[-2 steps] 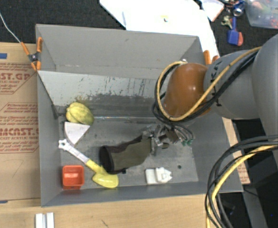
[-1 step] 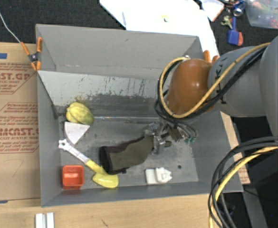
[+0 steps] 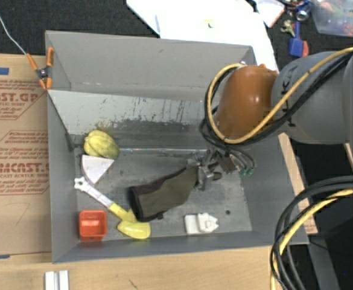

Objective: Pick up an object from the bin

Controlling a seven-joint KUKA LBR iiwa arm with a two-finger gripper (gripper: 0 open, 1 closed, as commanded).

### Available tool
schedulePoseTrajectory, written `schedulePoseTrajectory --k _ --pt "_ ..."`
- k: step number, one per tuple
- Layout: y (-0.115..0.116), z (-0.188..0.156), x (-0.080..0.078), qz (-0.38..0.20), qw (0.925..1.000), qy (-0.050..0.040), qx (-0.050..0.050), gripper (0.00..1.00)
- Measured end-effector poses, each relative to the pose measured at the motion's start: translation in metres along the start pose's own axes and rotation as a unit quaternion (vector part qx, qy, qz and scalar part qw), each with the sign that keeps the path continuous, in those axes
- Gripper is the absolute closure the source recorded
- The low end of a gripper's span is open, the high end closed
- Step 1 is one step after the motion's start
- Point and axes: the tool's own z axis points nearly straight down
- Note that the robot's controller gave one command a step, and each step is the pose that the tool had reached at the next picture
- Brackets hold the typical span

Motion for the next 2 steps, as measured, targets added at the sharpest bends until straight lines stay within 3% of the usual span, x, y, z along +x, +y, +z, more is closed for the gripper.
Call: schedulePoseTrajectory --k 2 --pt "0.000 -0.034 -0.001 0.000 1.0000 -0.0016 0.001 1.00"
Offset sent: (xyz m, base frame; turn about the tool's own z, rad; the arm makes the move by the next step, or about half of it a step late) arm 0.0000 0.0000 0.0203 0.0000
